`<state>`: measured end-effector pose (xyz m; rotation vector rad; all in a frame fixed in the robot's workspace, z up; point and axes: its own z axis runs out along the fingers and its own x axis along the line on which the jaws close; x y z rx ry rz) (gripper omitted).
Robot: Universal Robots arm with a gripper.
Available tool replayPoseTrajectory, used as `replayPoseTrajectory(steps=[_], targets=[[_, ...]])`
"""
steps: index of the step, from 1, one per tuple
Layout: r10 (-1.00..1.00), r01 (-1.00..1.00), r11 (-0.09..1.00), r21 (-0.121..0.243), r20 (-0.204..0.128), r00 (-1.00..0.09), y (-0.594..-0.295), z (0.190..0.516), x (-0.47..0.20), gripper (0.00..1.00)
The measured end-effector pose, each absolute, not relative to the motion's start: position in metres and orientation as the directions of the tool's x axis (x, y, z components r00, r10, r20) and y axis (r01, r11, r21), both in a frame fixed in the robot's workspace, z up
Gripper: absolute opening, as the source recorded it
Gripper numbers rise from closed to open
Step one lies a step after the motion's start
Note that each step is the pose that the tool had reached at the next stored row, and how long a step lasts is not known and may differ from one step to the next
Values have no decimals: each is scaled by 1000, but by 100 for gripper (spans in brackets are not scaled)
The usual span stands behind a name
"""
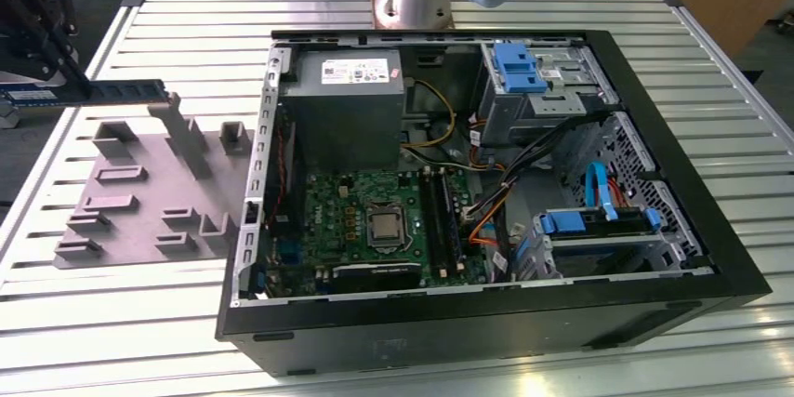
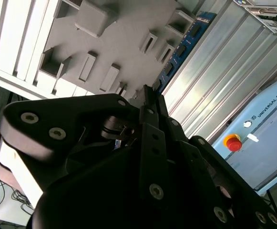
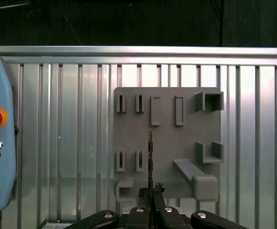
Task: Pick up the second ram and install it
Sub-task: 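Pick up the second ram and move it above second insertion slot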
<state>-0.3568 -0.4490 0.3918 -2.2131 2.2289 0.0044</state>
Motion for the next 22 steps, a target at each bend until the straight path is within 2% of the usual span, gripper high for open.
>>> replayPoseTrajectory(steps=[22], targets=[[-1000, -1000, 7, 2, -2, -7, -449, 392, -345, 14]])
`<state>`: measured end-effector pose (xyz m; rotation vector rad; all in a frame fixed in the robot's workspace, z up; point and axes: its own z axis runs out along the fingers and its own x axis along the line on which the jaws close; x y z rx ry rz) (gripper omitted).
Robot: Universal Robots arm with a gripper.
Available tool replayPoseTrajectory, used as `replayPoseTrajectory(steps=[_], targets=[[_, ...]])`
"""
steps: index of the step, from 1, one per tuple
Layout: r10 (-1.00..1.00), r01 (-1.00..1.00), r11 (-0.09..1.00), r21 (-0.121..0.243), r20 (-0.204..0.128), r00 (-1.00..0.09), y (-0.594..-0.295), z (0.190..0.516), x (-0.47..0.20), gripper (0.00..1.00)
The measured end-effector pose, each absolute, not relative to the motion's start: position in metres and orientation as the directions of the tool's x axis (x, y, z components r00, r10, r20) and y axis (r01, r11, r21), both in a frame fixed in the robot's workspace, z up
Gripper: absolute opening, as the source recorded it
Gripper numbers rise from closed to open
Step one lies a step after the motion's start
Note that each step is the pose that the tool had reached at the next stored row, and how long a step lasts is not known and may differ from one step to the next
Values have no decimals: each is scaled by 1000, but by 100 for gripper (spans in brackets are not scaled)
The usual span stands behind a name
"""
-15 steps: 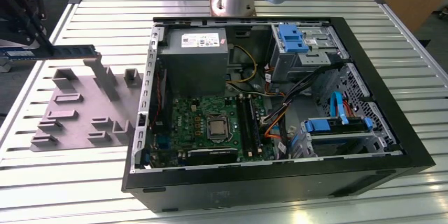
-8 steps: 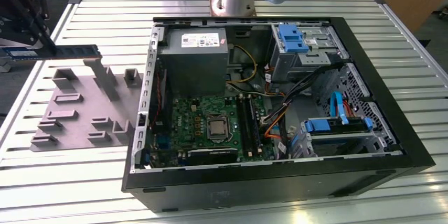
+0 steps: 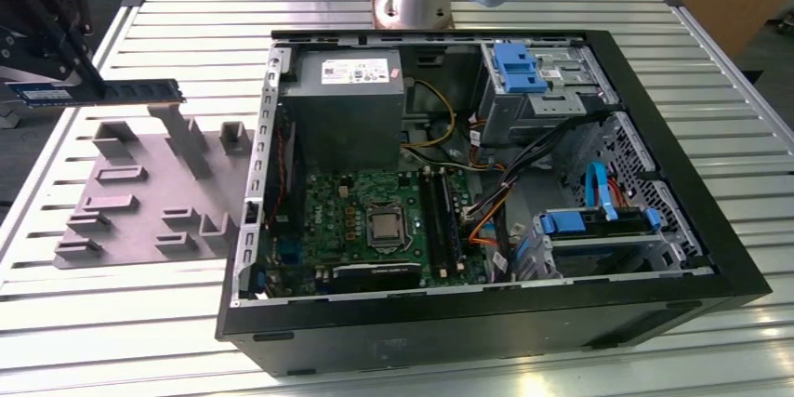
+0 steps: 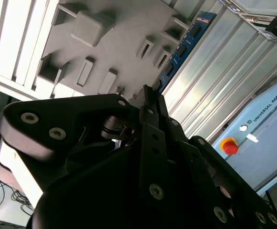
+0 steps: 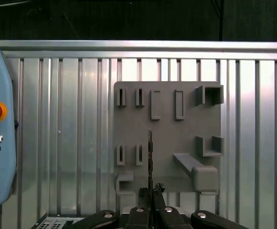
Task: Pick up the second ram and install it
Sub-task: 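Pick up the second ram and move it above second insertion slot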
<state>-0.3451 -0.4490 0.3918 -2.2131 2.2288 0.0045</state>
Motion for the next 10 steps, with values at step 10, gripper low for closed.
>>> replayPoseTrajectory(steps=[10], targets=[[-1000, -1000, 7, 2, -2, -7, -449, 392, -340, 14]])
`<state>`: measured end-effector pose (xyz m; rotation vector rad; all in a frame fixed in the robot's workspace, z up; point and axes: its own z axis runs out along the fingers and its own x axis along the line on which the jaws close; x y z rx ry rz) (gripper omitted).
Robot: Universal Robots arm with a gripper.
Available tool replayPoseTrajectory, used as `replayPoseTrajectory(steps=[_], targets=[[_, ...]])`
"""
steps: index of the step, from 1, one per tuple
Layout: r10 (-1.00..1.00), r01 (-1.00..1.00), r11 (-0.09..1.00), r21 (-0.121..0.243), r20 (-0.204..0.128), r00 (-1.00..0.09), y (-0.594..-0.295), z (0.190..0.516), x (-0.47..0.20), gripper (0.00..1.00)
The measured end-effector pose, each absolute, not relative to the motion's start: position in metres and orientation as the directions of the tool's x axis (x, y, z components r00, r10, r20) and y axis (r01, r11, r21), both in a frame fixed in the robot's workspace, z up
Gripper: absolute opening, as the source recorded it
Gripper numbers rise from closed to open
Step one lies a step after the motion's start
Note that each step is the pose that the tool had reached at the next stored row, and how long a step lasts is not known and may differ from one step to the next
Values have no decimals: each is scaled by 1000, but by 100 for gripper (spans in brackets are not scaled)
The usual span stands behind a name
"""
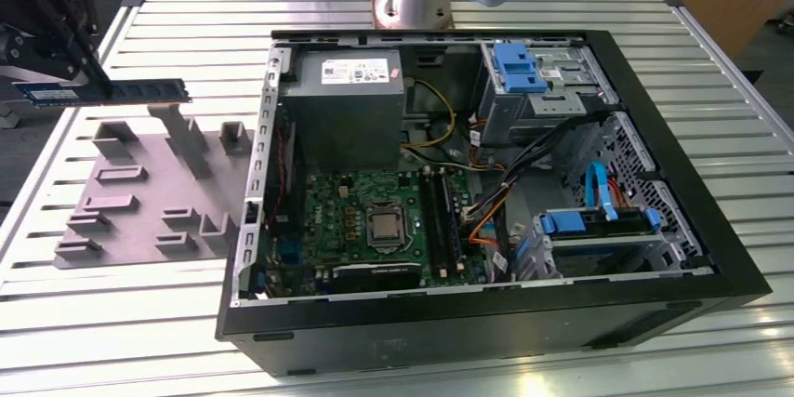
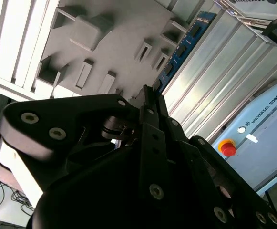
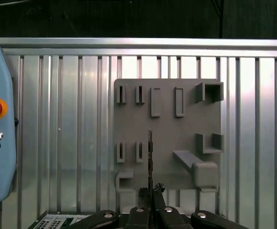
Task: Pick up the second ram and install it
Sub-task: 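Pick up the second ram and move it above second insertion slot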
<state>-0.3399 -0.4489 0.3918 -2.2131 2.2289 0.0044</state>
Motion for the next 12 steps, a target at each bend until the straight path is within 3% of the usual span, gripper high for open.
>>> replayPoseTrajectory(steps=[12], targets=[[-1000, -1000, 7, 1, -2, -7, -449, 392, -333, 14]])
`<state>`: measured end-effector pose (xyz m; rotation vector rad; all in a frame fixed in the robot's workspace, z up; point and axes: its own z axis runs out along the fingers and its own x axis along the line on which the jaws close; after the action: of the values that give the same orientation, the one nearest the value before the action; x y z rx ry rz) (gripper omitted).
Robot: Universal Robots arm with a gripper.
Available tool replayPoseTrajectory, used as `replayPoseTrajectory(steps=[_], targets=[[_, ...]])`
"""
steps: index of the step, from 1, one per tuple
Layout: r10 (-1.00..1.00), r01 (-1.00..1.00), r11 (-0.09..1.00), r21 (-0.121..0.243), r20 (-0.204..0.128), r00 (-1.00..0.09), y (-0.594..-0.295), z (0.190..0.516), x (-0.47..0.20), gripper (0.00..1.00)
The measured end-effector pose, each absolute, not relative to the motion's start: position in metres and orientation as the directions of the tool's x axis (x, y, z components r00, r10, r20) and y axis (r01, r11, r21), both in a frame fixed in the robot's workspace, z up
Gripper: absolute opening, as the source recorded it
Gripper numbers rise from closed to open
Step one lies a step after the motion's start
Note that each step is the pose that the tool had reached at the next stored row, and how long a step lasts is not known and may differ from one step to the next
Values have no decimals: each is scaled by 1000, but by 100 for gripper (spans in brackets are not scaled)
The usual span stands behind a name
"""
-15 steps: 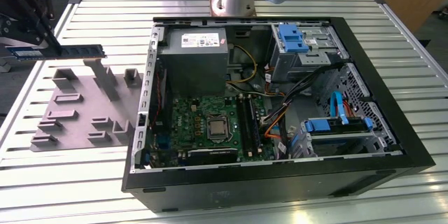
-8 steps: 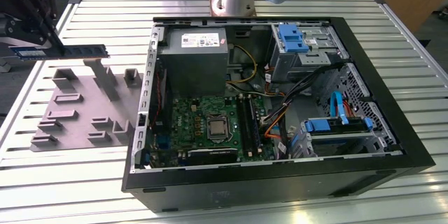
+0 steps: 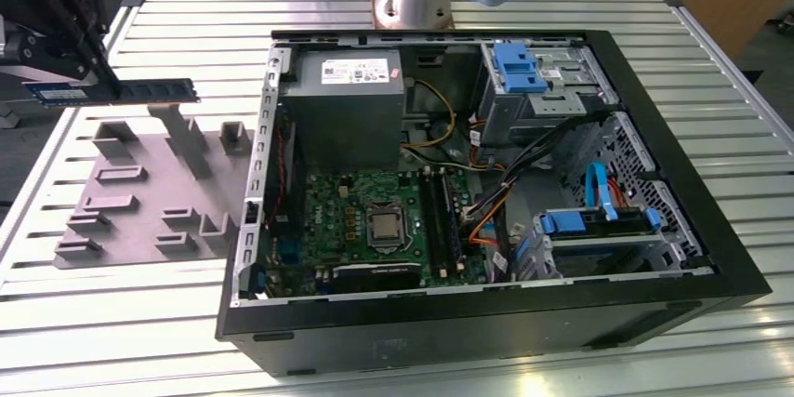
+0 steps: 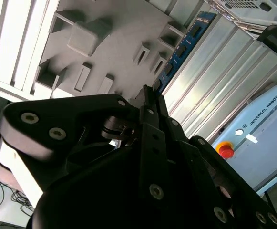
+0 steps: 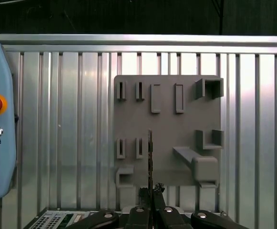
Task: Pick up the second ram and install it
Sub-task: 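Pick up the second ram and move it above second insertion slot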
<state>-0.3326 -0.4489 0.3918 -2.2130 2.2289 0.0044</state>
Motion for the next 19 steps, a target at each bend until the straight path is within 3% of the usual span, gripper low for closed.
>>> replayPoseTrajectory(steps=[19], targets=[[-1000, -1000, 7, 2, -2, -7, -449, 392, -321, 14]])
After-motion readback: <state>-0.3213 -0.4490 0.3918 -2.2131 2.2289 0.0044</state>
